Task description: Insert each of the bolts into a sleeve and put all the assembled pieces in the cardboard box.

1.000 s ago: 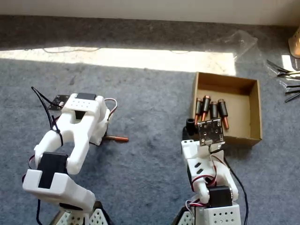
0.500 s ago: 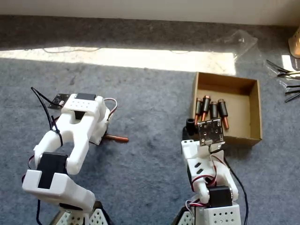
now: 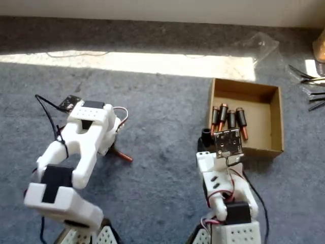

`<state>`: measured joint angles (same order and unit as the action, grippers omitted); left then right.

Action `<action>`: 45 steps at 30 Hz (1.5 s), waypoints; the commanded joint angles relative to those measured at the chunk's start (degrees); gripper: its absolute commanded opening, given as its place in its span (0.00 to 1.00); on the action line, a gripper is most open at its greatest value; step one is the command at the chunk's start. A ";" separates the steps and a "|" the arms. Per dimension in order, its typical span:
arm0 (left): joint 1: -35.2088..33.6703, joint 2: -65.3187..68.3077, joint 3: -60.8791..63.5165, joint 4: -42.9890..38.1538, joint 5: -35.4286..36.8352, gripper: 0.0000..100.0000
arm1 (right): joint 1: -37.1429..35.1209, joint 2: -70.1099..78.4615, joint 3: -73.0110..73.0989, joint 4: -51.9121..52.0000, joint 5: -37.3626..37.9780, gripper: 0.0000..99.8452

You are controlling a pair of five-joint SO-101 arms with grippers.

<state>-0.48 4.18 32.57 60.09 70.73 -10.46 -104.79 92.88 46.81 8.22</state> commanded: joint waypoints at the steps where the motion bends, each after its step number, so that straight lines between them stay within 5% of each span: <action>1: -0.75 -1.98 -0.66 -0.62 -0.35 0.01 | -0.48 -0.57 -0.57 -1.98 0.70 0.01; 16: -0.84 -2.42 -1.71 -0.44 -2.73 0.01 | -0.40 -0.57 -0.57 -1.98 0.70 0.01; 25: -0.84 -2.33 -15.60 12.75 -40.18 0.01 | -0.40 -0.57 -0.57 -1.98 0.70 0.01; 30: -0.84 -1.89 -18.51 13.45 -58.02 0.01 | -0.40 -0.57 -0.57 -1.98 0.70 0.01; 40: -0.31 -1.63 -17.98 13.10 -80.35 0.01 | -0.40 -0.57 -0.57 -1.98 0.70 0.01; 45: 1.36 1.71 -13.76 5.10 -81.05 0.01 | -0.40 -0.57 -0.57 -1.98 0.70 0.01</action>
<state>-0.57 4.88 18.07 69.93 -9.63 -10.46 -104.79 92.88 46.81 8.22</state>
